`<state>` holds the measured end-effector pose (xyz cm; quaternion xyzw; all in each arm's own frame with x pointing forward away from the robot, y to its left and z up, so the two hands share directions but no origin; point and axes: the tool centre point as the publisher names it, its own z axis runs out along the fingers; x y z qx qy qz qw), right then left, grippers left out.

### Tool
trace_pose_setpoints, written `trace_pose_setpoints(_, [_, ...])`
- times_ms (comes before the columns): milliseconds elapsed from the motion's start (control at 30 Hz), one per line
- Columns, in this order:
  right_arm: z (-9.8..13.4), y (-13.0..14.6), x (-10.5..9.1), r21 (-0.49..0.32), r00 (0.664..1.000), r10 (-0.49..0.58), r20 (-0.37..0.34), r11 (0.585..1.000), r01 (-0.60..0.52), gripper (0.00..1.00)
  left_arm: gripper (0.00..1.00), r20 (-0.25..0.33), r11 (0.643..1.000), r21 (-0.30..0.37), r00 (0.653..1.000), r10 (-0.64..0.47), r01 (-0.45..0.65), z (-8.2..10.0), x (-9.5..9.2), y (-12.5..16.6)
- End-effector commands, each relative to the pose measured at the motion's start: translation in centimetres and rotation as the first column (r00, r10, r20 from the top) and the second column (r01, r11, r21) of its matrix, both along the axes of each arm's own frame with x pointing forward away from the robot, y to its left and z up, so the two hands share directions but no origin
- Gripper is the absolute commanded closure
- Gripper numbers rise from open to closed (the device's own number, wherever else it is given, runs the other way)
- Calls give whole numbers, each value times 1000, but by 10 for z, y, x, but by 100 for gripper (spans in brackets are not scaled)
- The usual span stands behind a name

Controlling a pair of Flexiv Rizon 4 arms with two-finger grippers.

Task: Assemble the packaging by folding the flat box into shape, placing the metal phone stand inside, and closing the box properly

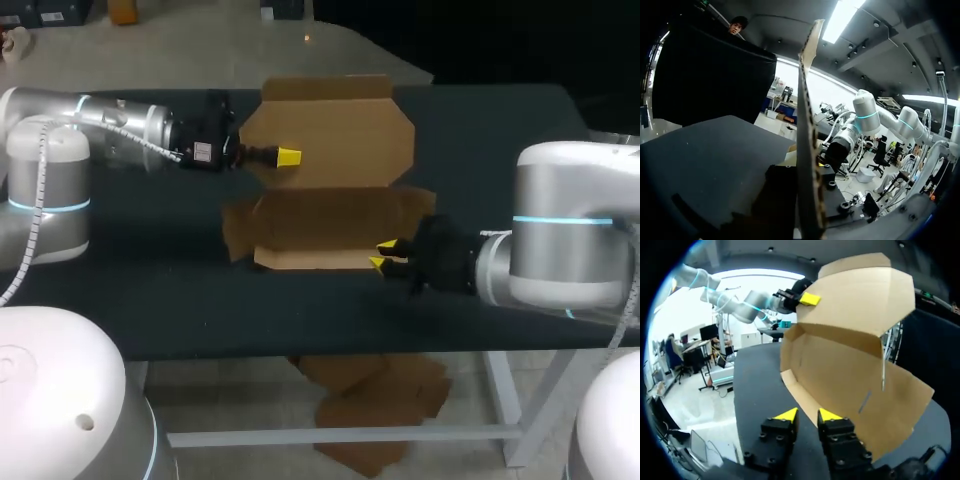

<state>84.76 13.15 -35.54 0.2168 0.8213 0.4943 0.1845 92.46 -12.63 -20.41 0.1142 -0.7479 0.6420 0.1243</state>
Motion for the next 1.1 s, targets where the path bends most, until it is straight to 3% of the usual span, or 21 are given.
trace_pose_setpoints(33, [-21,32,16,-19,994,-102,44,995,103,100,100,-2,1000,3,1000,-8,8,-1,4,0])
trace_pose_setpoints(400, [-42,52,28,14,988,-153,39,988,152,100,100,-3,1000,0,1000,-8,8,-1,5,2])
trace_pose_setpoints(667, [-55,68,35,-10,983,-182,27,983,182,100,100,-8,1000,-5,1000,-13,13,-2,5,3])
trace_pose_setpoints(1100, [-68,73,46,-4,978,-208,15,978,208,100,100,-13,1000,-7,1000,-22,22,-5,3,5])
